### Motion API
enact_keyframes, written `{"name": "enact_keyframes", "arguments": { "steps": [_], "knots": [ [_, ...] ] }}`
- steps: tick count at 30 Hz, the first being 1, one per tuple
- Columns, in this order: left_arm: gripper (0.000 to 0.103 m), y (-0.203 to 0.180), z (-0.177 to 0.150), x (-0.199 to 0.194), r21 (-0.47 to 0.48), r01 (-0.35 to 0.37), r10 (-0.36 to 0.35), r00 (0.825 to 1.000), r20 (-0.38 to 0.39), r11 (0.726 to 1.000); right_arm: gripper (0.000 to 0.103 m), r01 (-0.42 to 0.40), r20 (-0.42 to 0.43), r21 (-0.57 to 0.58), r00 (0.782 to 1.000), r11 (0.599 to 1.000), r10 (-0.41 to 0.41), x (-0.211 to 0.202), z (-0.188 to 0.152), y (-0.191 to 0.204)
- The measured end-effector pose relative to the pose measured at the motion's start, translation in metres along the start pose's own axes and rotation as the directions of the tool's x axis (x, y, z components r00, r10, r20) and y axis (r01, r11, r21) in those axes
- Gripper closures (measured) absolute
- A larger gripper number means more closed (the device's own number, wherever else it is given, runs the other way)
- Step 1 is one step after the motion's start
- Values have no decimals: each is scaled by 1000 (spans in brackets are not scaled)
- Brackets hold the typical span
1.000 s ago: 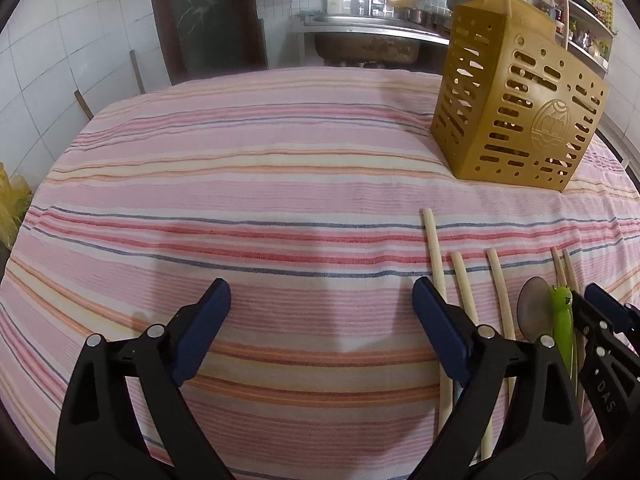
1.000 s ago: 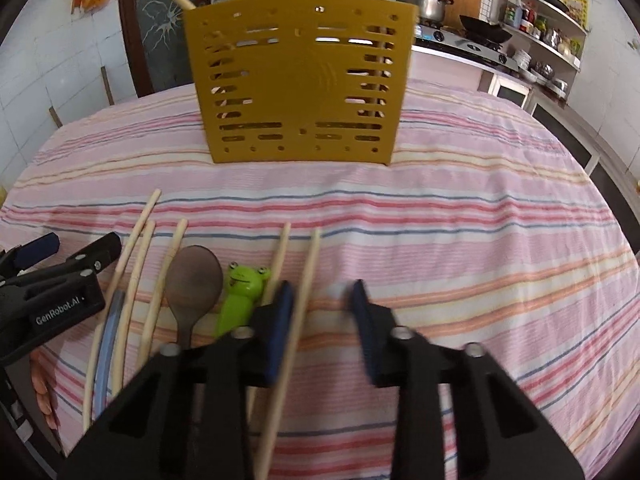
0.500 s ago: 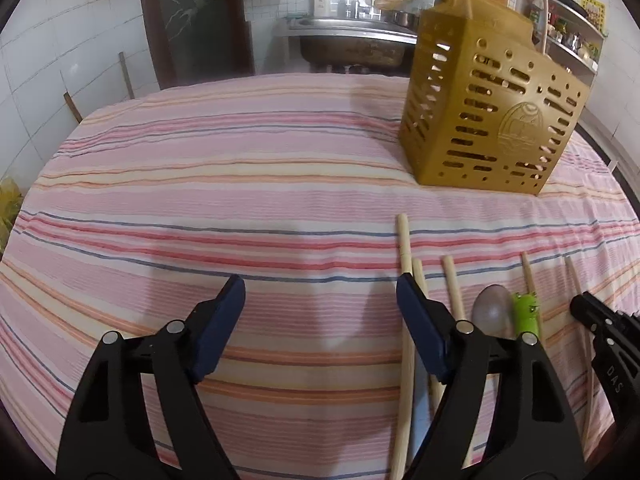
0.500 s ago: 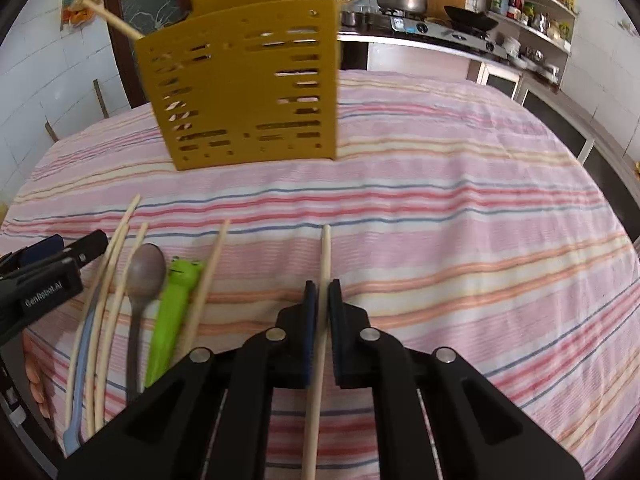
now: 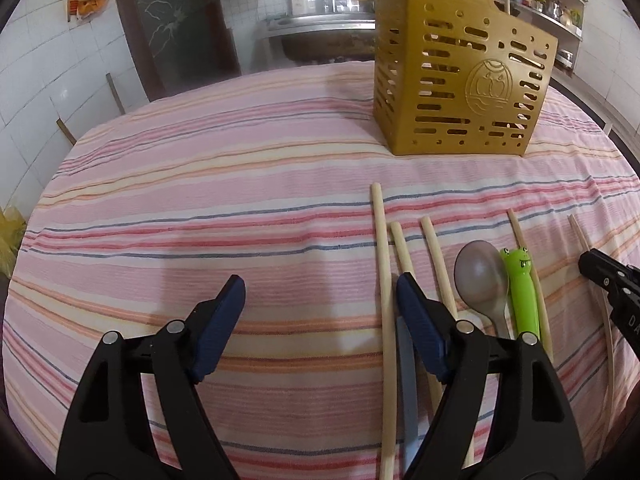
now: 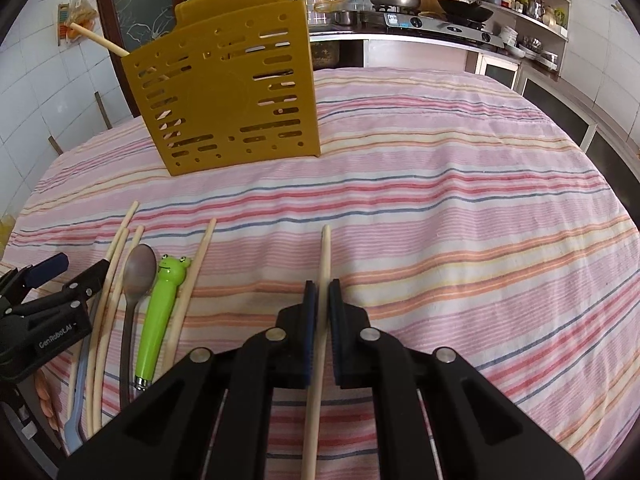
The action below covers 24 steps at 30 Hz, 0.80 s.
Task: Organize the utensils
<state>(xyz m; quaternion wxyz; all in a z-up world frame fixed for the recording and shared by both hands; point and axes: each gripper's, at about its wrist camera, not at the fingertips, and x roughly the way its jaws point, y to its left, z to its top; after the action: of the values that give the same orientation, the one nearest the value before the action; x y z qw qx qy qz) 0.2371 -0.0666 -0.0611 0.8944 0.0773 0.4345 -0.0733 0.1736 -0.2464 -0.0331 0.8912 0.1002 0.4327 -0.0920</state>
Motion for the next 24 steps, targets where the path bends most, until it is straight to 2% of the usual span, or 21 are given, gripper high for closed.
{"name": "enact_keyframes", "arguments": {
  "steps": [1, 6, 11, 16, 19, 24],
  "knots": [
    [28, 1, 3, 3, -3, 0, 0, 1000, -4, 1000, 96, 2, -2, 2, 1000, 1000, -2, 2, 2, 0],
    [45, -2, 22, 18, -6, 29, -29, 999, -35, 1000, 96, 15, -32, -14, 999, 1000, -15, 7, 10, 3],
    [75, -11, 32, 21, 25, 57, -56, 997, -57, 998, 96, -4, -81, 7, 997, 1000, 4, 14, 22, 0],
    [97, -16, 40, 23, 28, 65, -62, 995, -71, 998, 97, -23, -81, 23, 996, 999, 25, 13, 28, -2],
    [99, -16, 38, 19, 23, 73, -71, 995, -64, 997, 97, -45, -53, 45, 997, 998, 48, 7, 26, -6],
    [99, -7, 32, 2, -14, 90, -90, 996, -8, 996, 97, -95, 26, 72, 995, 993, 93, -13, 24, -13]
  ]
}}
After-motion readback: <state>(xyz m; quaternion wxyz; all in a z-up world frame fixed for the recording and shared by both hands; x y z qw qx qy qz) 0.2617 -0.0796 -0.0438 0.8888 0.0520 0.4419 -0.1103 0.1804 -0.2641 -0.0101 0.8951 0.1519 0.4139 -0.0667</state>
